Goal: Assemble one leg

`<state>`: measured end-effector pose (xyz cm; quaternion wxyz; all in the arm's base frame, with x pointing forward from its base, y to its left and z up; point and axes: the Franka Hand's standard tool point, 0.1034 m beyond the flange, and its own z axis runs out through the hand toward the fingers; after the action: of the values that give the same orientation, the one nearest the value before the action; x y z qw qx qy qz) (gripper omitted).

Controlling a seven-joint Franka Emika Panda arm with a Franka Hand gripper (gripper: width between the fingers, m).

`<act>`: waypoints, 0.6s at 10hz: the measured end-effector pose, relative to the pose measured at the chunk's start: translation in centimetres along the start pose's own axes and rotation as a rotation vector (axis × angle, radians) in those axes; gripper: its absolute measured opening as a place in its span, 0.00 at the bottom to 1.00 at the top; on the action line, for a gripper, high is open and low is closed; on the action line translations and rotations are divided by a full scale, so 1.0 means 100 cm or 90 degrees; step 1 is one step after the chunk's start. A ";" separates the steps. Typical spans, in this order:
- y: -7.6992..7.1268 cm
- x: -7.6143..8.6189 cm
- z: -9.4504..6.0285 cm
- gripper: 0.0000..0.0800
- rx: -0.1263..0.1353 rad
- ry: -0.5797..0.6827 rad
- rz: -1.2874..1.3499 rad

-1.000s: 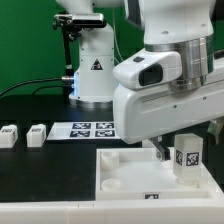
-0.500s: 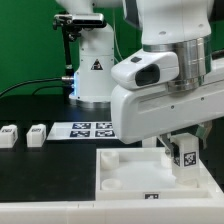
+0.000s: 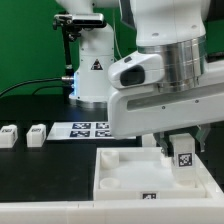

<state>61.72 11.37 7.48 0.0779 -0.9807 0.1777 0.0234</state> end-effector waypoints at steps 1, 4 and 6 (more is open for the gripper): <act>0.000 0.002 0.000 0.37 0.001 -0.001 0.078; 0.001 0.004 0.000 0.37 0.008 -0.004 0.294; 0.001 0.004 0.000 0.37 0.008 -0.004 0.360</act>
Offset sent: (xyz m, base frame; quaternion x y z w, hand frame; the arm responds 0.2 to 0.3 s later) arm 0.0091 -0.0047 0.0005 0.0047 -0.0019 0.3057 0.9521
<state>62.09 11.17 7.42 0.0745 -0.8915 0.4445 0.0459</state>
